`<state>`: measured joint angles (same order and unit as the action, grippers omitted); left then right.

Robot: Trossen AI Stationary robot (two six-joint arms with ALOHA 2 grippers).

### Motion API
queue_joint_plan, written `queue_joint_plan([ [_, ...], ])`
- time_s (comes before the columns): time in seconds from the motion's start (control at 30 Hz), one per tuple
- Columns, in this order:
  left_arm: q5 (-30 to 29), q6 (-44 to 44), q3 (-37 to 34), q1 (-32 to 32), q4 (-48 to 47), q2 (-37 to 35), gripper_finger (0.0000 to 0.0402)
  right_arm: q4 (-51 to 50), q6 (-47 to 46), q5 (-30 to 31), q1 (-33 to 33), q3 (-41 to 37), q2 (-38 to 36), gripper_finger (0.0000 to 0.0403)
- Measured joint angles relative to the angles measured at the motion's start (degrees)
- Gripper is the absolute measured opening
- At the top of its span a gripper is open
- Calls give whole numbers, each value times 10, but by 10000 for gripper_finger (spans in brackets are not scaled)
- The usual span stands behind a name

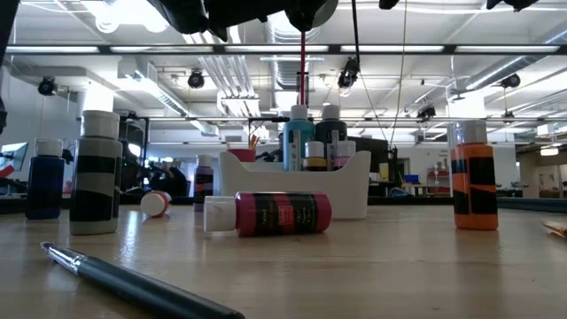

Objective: Pick & Place Paint Supplies
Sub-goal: Put the gold paint brush into the red cup

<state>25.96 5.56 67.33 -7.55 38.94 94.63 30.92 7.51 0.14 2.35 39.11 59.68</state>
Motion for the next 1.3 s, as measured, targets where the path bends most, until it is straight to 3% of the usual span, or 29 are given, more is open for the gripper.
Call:
queue_joint_plan([
  [0.47,-1,0,0,0,-9,0,131,24,7,0,-2,13,42,8],
  [0.77,0,7,-1,0,-27,0,17,15,3,0,-4,14,35,8],
  [1.13,-1,13,-1,0,-30,-1,17,-4,-14,2,-4,15,33,10],
  [1.3,-7,11,-1,-1,-47,-6,17,-26,-39,28,-4,15,21,30],
])
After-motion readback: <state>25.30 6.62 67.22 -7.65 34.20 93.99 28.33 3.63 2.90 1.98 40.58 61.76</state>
